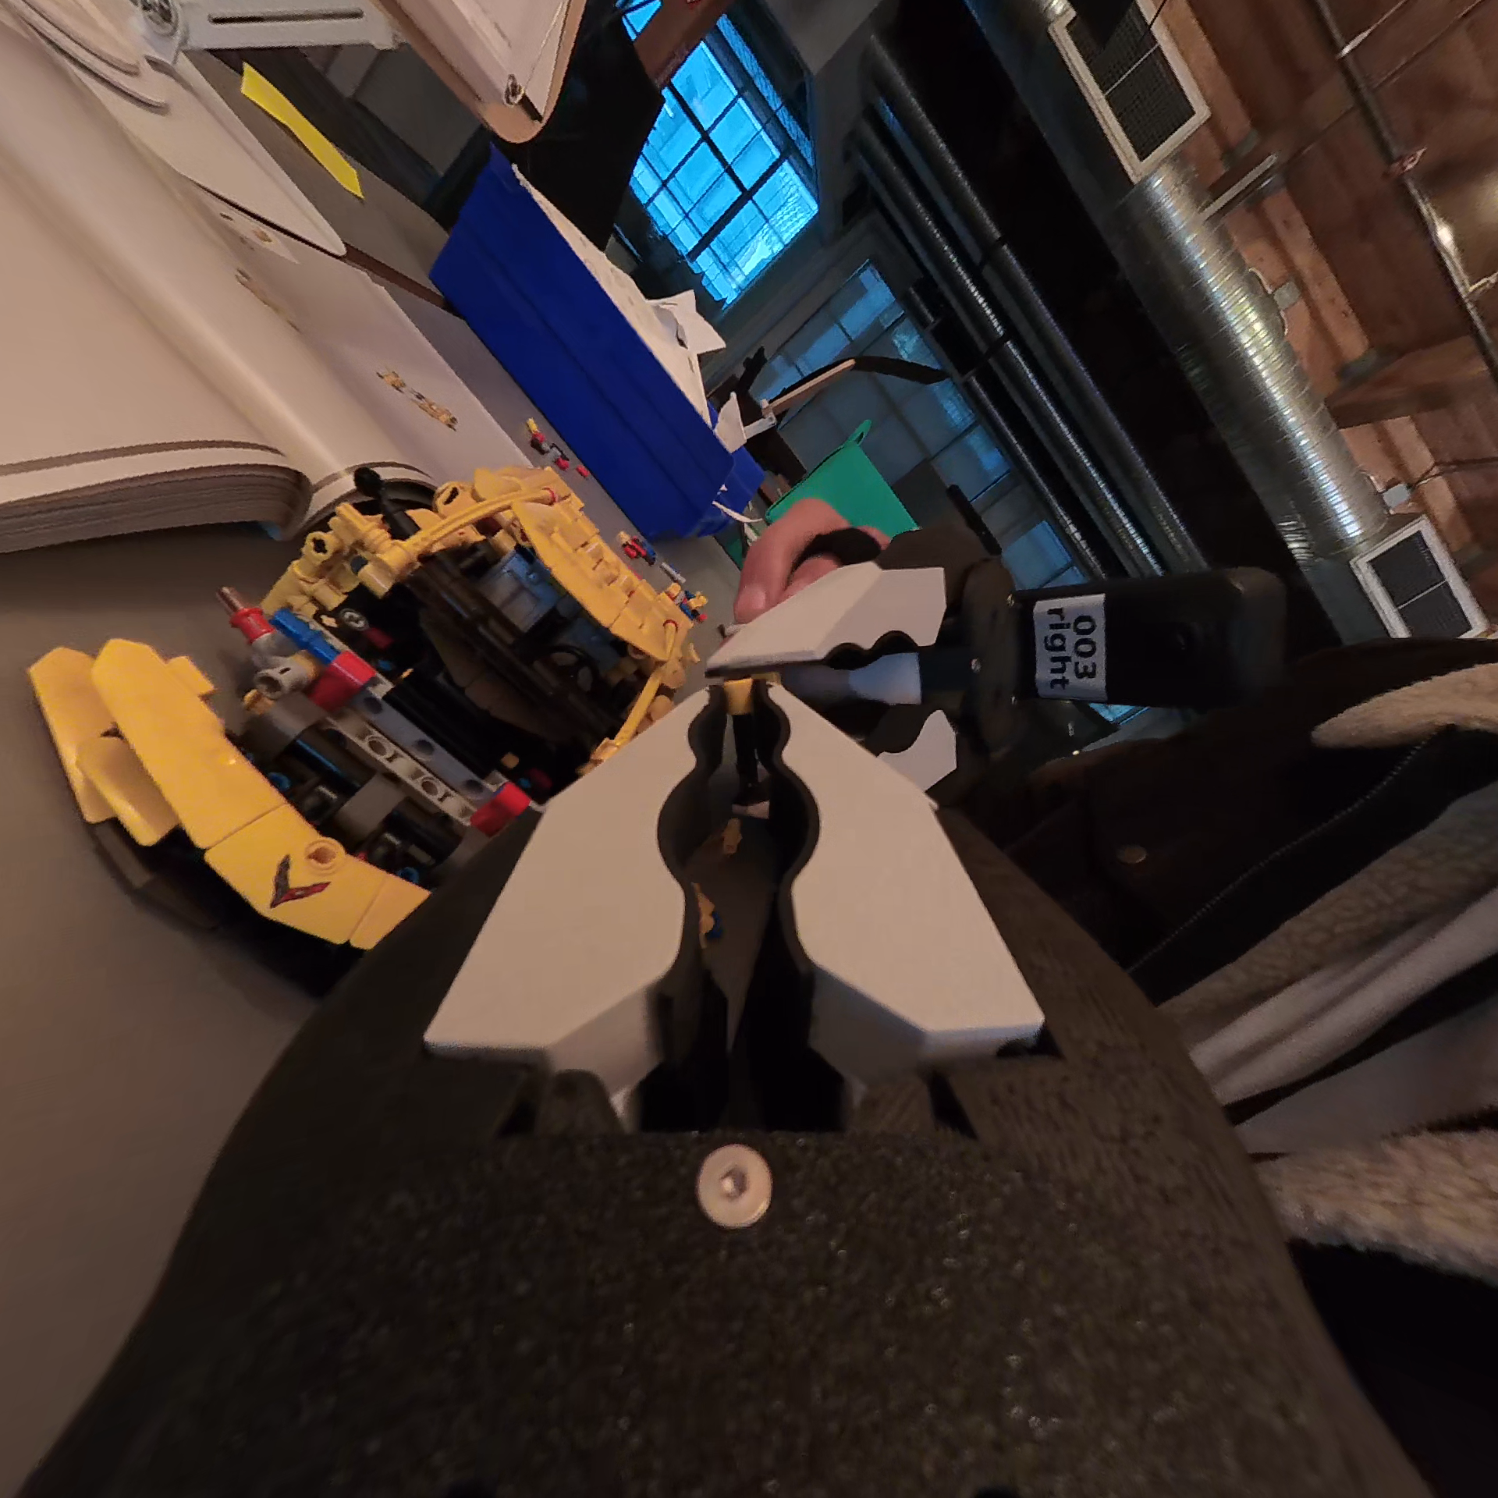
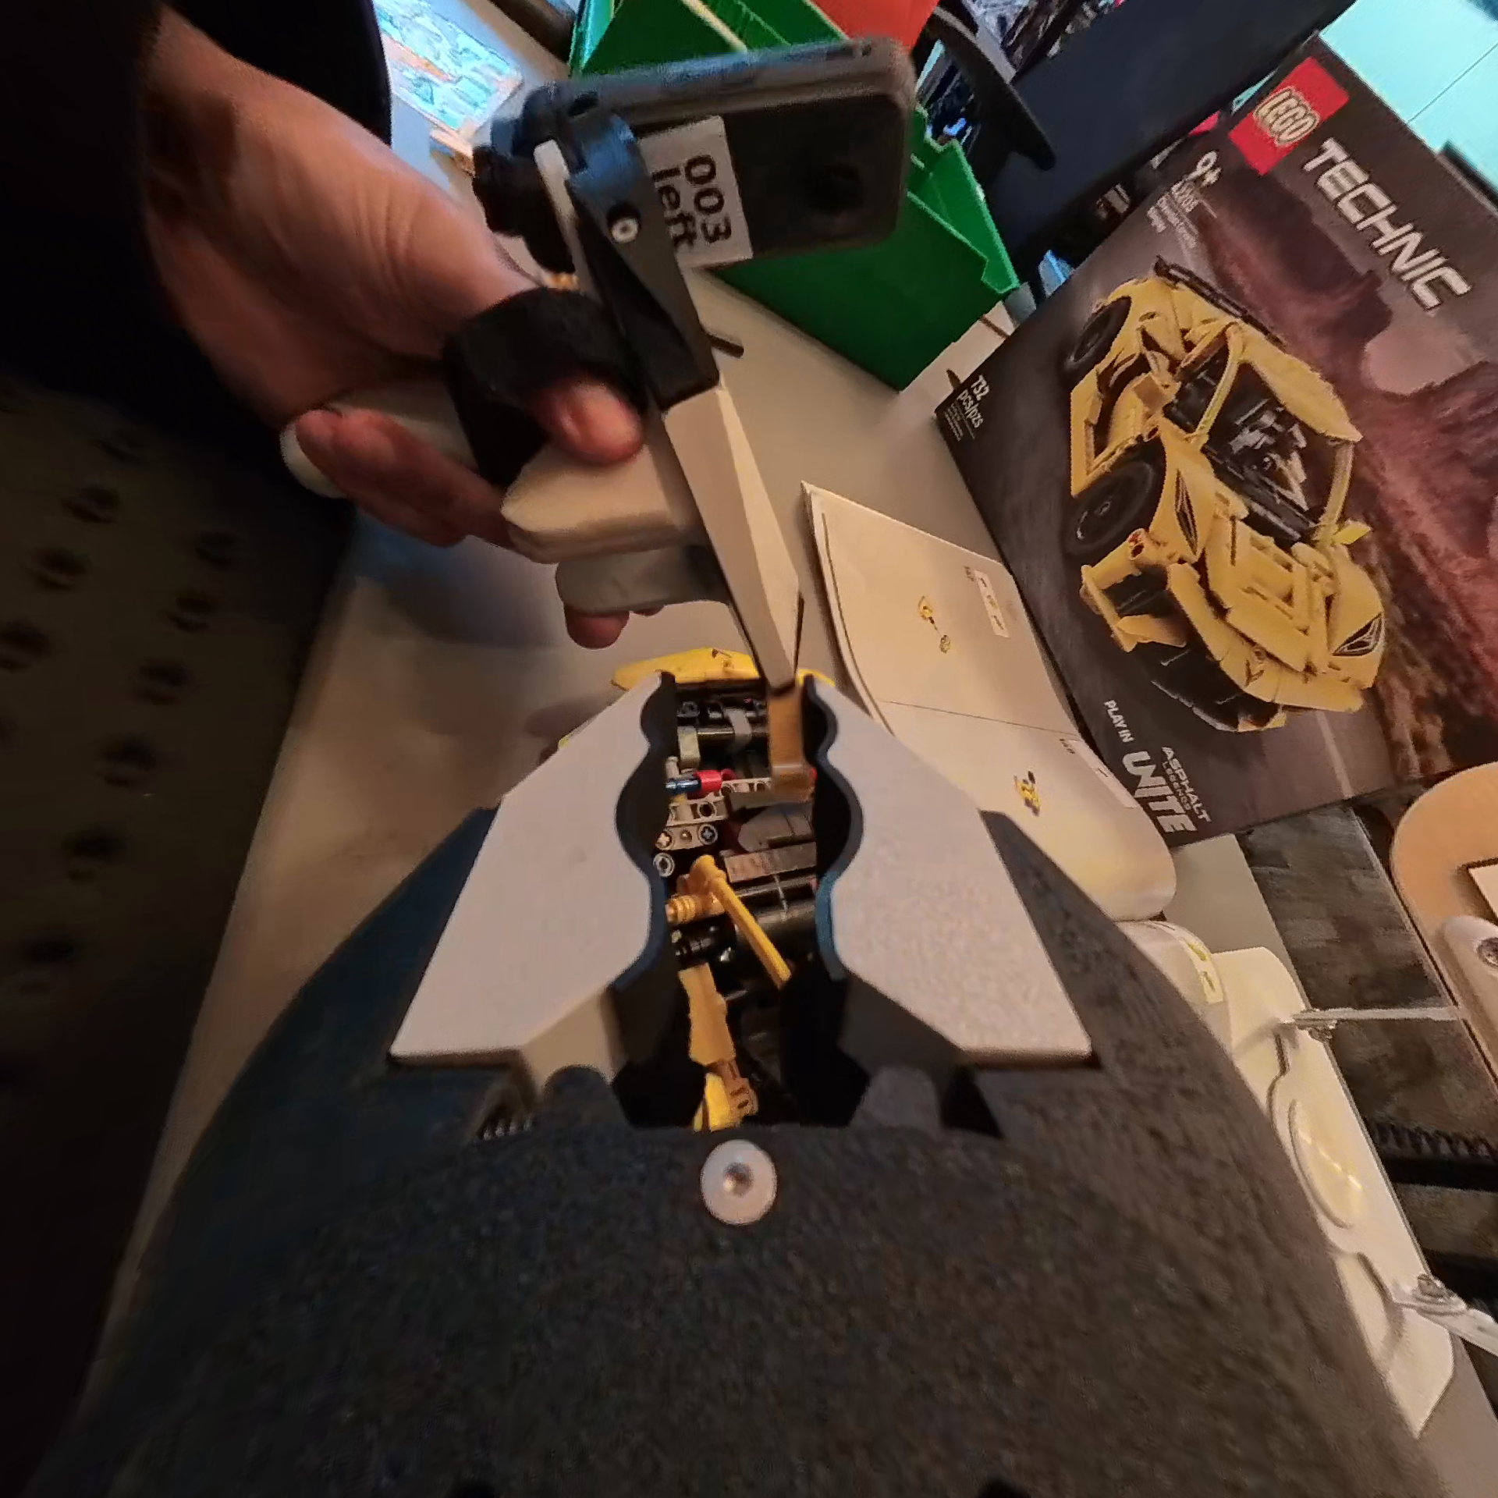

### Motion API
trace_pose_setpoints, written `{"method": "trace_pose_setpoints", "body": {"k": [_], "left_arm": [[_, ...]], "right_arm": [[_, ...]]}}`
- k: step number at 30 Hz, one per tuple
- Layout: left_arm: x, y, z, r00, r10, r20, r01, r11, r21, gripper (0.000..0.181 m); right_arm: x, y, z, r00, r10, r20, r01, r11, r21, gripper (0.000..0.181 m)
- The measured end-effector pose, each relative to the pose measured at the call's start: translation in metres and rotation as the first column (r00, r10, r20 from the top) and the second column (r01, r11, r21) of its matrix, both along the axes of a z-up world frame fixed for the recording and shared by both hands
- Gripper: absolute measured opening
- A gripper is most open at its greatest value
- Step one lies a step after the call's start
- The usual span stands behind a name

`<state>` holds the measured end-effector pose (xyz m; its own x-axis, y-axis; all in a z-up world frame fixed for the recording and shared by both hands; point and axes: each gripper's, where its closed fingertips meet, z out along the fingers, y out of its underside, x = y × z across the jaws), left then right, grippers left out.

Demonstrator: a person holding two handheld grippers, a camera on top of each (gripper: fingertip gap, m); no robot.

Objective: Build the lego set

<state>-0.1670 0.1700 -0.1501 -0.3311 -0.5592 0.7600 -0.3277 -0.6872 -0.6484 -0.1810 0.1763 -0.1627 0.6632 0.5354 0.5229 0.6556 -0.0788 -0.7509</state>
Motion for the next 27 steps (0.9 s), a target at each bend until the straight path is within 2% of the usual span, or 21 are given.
{"method": "trace_pose_setpoints", "body": {"k": [5,12,14,19,27], "left_arm": [[-0.0005,-0.0037,0.0003,1.000,-0.017,0.001,0.017,1.000,-0.006,0.007],[-0.0020,-0.0041,0.0043,1.000,-0.015,0.023,0.015,0.999,-0.028,0.007],[-0.0020,-0.0074,0.0043,1.000,-0.020,0.024,0.020,1.000,-0.011,0.007],[-0.0018,-0.0025,0.0042,1.000,-0.006,0.022,0.007,1.000,-0.021,0.007],[0.0008,0.0004,-0.0025,0.999,0.031,-0.015,-0.030,0.998,0.060,0.006]], "right_arm": [[-0.0003,-0.0043,-0.0012,0.999,0.030,0.012,-0.028,0.995,-0.093,0.029],[-0.0006,-0.0039,0.0025,0.997,0.010,0.078,-0.005,0.998,-0.061,0.028],[0.0008,-0.0049,0.0041,0.994,0.007,0.106,-0.003,0.999,-0.039,0.023],[-0.0007,-0.0007,0.0045,1.000,0.012,-0.009,-0.012,0.998,-0.069,0.023],[0.0047,0.0009,-0.0026,0.999,-0.030,0.043,0.033,0.997,-0.071,0.025]]}}
